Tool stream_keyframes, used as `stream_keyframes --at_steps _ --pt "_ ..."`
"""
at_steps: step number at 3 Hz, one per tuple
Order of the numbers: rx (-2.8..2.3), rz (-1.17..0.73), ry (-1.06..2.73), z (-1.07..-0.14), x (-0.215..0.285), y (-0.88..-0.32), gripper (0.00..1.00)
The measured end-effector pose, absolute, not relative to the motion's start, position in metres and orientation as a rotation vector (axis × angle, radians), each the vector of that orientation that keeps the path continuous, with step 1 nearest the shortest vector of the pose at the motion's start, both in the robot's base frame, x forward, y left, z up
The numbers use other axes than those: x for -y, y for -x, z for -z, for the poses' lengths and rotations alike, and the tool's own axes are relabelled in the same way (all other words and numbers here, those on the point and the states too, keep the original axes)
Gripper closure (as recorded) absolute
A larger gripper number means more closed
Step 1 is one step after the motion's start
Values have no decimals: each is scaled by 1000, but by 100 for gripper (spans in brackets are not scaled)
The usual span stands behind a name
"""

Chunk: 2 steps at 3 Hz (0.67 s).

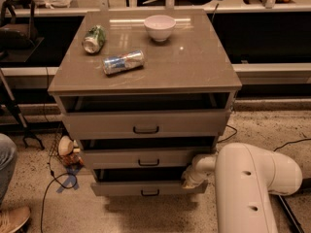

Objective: Open bottom drawer

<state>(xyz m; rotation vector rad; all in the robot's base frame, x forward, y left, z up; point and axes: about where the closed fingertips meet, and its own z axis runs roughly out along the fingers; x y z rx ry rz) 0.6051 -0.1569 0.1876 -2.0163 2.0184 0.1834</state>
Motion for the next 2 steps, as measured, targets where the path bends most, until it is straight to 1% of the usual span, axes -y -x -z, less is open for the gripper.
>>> stream_keyframes --at_steps 1,2 --pt "-2018 -183 2016 -188 157 -605 12" --pt "-2016 -182 2017 -187 158 -601 0"
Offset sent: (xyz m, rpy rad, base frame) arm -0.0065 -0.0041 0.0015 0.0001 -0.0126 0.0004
